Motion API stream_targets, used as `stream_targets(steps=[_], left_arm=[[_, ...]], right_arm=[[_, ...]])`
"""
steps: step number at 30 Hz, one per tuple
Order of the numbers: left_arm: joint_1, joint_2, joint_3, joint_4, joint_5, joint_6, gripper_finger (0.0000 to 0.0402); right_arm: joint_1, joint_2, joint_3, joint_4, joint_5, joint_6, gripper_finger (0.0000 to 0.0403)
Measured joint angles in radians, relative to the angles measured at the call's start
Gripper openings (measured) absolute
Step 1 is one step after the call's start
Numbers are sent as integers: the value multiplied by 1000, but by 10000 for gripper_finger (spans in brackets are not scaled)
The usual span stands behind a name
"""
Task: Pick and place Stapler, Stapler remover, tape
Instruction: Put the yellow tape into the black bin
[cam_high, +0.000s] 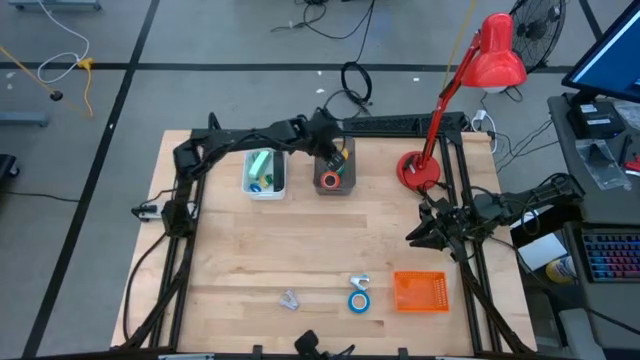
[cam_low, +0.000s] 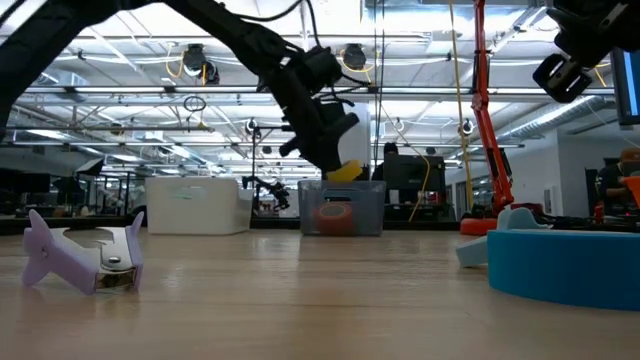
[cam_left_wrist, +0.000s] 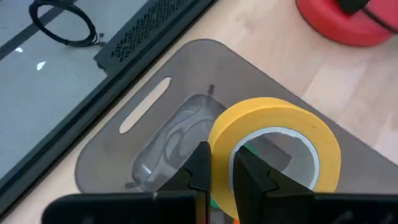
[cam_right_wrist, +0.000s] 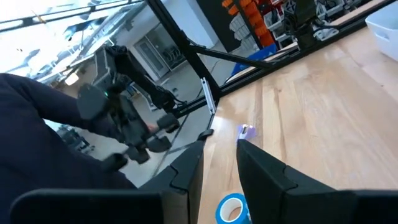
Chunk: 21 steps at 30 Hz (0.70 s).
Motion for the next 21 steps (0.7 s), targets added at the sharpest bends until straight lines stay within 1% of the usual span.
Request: stream_targets(steps=[2, 4, 11, 15, 21], left_arm=[[3, 24, 30, -38, 0, 22, 34], [5, 43, 44, -42, 5, 42, 34], [-2, 97, 48, -56, 23, 66, 34], [1, 103, 48, -36, 8, 50, 35], [-3, 103, 48, -16, 9, 73, 71]], right_arm=[[0, 0, 0, 0, 0, 19, 89], [0, 0, 0, 0, 0, 28, 89], [0, 0, 0, 6, 0, 49, 89], [0, 0, 0, 6, 0, 69, 89], [0, 0, 0, 6, 0, 70, 89]])
